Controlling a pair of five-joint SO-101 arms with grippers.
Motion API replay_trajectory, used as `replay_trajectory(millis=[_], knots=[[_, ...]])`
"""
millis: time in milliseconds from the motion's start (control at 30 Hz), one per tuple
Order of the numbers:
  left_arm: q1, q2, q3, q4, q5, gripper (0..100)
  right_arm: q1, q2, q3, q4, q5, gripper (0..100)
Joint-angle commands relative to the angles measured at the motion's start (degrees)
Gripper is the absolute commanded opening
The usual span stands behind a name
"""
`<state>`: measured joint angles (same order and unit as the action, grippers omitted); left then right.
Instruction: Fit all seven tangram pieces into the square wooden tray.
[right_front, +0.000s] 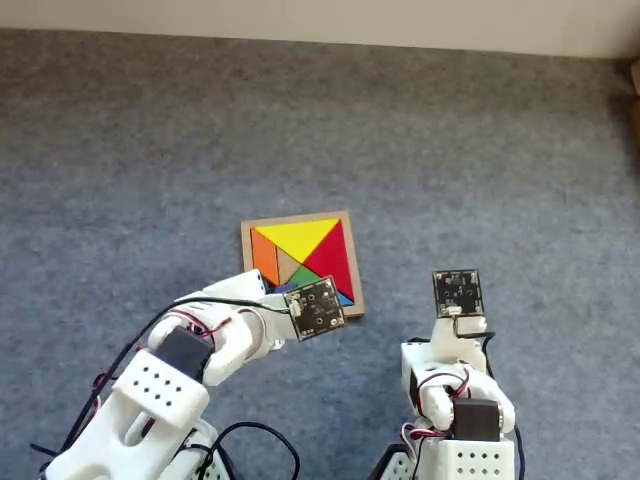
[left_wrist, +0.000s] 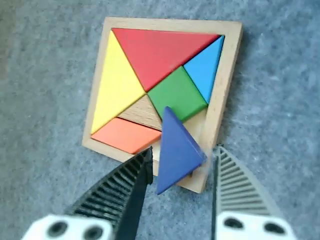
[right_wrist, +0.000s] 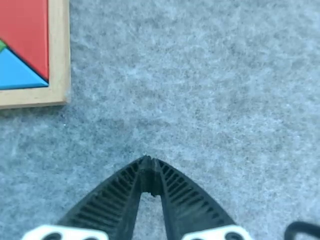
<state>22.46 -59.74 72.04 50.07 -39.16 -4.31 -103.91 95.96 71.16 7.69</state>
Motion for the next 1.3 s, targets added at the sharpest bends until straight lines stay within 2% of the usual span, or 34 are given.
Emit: replay_trajectory(millis=[0, 233, 333, 500, 667, 1267], knots=[[-2.24, -4.44, -0.66, 1.32, 3.08, 20, 0.48, -0.92, 8.57, 0.31, -0.18, 0.8], [-13.41, -5.76, 1.80, 2.55, 5.36, 20, 0.48, -0.92, 8.57, 0.31, -0.18, 0.8], [-14.99, -5.41, 5.76, 2.20, 5.54, 20, 0.48, -0.92, 8.57, 0.31, -0.09, 0.8], [-15.43, -5.49, 9.63, 0.18, 13.54, 20, 0.48, -0.92, 8.57, 0.31, -0.09, 0.8], [-19.47, -5.58, 9.63, -0.97, 15.30, 20, 0.48, -0.92, 8.57, 0.31, -0.09, 0.8], [-18.07, -5.41, 10.15, -4.40, 17.58, 20, 0.48, -0.92, 8.57, 0.31, -0.18, 0.8]])
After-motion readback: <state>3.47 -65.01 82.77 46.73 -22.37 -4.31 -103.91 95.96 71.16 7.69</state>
